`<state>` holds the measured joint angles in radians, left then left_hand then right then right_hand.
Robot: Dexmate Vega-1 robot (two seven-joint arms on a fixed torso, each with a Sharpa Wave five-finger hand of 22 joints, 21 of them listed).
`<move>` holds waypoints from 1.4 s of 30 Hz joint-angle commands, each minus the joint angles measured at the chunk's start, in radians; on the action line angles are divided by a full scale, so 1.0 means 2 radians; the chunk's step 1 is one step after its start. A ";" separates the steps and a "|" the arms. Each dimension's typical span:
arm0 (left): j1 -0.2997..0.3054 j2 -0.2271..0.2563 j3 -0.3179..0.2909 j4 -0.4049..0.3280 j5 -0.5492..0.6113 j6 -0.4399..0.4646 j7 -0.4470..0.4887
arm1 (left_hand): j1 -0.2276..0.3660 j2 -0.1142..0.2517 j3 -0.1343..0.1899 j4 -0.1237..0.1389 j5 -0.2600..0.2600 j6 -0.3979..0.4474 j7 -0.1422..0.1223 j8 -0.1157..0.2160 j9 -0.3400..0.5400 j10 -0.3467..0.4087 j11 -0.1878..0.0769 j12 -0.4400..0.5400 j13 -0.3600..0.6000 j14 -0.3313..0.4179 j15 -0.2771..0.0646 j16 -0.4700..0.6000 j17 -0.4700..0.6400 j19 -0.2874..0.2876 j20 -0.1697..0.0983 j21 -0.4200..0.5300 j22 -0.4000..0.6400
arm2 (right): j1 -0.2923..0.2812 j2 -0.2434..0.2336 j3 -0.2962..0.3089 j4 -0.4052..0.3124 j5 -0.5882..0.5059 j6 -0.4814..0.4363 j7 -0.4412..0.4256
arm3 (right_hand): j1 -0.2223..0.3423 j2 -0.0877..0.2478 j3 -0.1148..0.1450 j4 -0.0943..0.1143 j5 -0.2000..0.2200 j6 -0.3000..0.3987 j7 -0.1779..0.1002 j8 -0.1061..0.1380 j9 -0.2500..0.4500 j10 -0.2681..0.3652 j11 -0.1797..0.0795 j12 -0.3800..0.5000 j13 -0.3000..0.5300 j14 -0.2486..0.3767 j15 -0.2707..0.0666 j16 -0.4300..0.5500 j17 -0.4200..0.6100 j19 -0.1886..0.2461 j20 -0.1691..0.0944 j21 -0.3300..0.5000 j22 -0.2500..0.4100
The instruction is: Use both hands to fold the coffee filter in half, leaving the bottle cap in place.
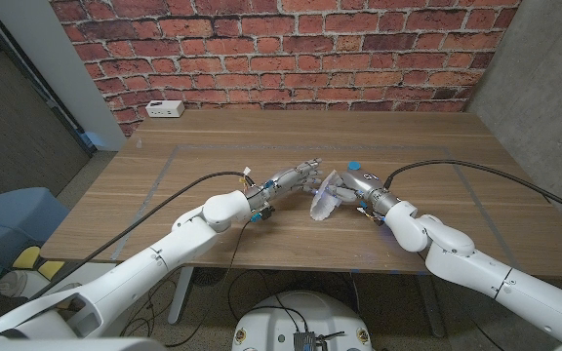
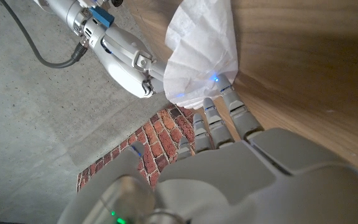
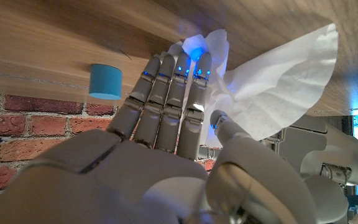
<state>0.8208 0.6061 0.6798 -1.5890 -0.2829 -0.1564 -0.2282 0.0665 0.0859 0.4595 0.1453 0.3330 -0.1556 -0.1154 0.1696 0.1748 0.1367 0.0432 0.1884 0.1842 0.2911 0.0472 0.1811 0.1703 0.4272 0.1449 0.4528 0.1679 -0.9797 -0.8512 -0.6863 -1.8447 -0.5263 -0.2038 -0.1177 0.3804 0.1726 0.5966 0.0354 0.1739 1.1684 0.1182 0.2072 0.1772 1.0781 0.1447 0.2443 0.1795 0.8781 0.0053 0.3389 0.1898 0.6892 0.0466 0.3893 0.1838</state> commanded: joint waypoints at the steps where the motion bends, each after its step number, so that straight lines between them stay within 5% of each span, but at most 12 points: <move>1: -0.011 0.008 0.011 -0.008 0.009 0.024 -0.003 | 0.000 -0.009 -0.003 0.001 0.006 -0.032 -0.003 -0.004 0.001 -0.013 0.004 -0.003 0.001 -0.003 0.003 -0.001 0.001 0.008 -0.003 -0.006 0.001 | -0.004 -0.003 0.008 0.000 0.009 0.004 -0.016 | -0.004 0.000 0.001 0.003 0.001 -0.009 0.000 -0.005 0.002 -0.007 0.000 -0.006 0.001 -0.008 0.002 -0.004 0.004 -0.006 0.001 -0.003 0.002; 7: -0.024 0.026 0.032 -0.051 0.083 0.069 0.020 | -0.001 -0.016 -0.010 0.001 0.013 -0.096 -0.011 -0.004 0.002 -0.047 -0.001 -0.005 0.001 -0.015 -0.009 -0.003 0.002 0.003 -0.025 -0.025 0.001 | -0.003 -0.004 0.012 0.000 0.016 0.007 -0.015 | -0.004 0.000 0.002 0.001 0.002 -0.018 0.000 -0.008 0.002 -0.014 -0.001 -0.012 0.002 -0.017 0.002 -0.010 0.005 -0.007 0.001 -0.004 0.002; 13: -0.026 0.024 0.035 -0.052 0.091 0.071 0.021 | -0.003 -0.020 -0.014 0.002 0.016 -0.109 -0.014 0.000 0.002 -0.063 -0.005 -0.005 0.001 -0.030 0.000 -0.005 0.002 -0.008 -0.022 -0.036 0.001 | -0.014 -0.006 0.030 -0.005 0.031 0.009 -0.040 | 0.002 0.004 -0.001 -0.010 0.003 -0.057 -0.006 -0.015 0.003 -0.048 0.001 -0.027 0.004 -0.054 0.001 -0.022 0.018 -0.030 0.011 -0.015 0.002; 25: -0.030 0.020 0.036 -0.046 0.087 0.074 0.014 | -0.004 -0.021 -0.018 0.002 0.019 -0.110 -0.016 0.004 0.002 -0.068 -0.007 -0.002 0.001 -0.034 0.003 -0.004 0.002 -0.012 -0.016 -0.043 0.002 | -0.066 -0.007 0.110 -0.024 0.040 -0.011 -0.180 | 0.021 0.006 0.006 -0.030 0.003 -0.079 -0.020 -0.014 0.004 -0.052 -0.003 -0.024 0.005 -0.059 -0.003 -0.020 0.027 -0.037 0.014 -0.019 0.002; 32: -0.032 0.017 0.037 -0.046 0.090 0.081 0.016 | -0.005 -0.021 -0.020 0.003 0.021 -0.122 -0.019 0.001 0.002 -0.077 -0.009 -0.003 0.001 -0.039 0.004 -0.004 0.002 -0.017 -0.014 -0.050 0.002 | -0.083 0.006 0.134 -0.015 0.044 0.027 -0.259 | 0.031 0.008 0.006 -0.038 0.002 -0.136 -0.036 -0.019 0.004 -0.081 -0.015 -0.029 0.006 -0.080 -0.009 -0.021 0.039 -0.045 0.015 -0.024 0.002; 38: -0.033 0.015 0.038 -0.046 0.092 0.088 0.022 | -0.006 -0.020 -0.024 0.004 0.024 -0.154 -0.027 -0.003 0.002 -0.094 -0.012 -0.004 0.001 -0.044 0.006 -0.003 0.002 -0.018 -0.014 -0.057 0.003 | -0.075 -0.005 0.134 0.004 0.088 0.122 -0.227 | 0.083 0.012 0.033 -0.075 0.003 -0.208 -0.056 -0.017 0.005 -0.137 -0.029 -0.032 0.008 -0.113 -0.025 -0.026 0.050 -0.058 0.010 -0.030 0.003; 42: -0.034 0.013 0.039 -0.046 0.093 0.094 0.024 | -0.007 -0.020 -0.026 0.004 0.026 -0.174 -0.028 -0.003 0.002 -0.103 -0.012 -0.004 0.001 -0.048 0.008 -0.003 0.002 -0.019 -0.014 -0.061 0.003 | -0.062 -0.010 0.121 0.008 0.090 0.144 -0.187 | 0.108 0.010 0.040 -0.092 0.004 -0.164 -0.054 0.001 0.005 -0.141 -0.032 -0.026 0.009 -0.123 -0.025 -0.026 0.053 -0.066 0.008 -0.033 0.003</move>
<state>0.7590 0.6412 0.7522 -1.6802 -0.1066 0.0046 -0.1913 0.0582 0.0500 0.4125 0.1529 0.3783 -0.1717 -0.1627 0.1693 0.1745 -0.0543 0.0175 0.1807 0.1839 0.1991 0.0592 0.1736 0.1700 0.3905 0.1163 0.3332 0.1725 -1.1205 -0.8544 -0.4461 -1.8602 -0.4232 -0.1296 -0.5422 0.5696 0.1954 0.6686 -0.1314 0.1777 0.7932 0.0079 0.1901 0.1842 0.7974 0.0818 0.1809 0.1934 0.6386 -0.0415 0.2872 0.2903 0.5654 0.0633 0.3286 0.1857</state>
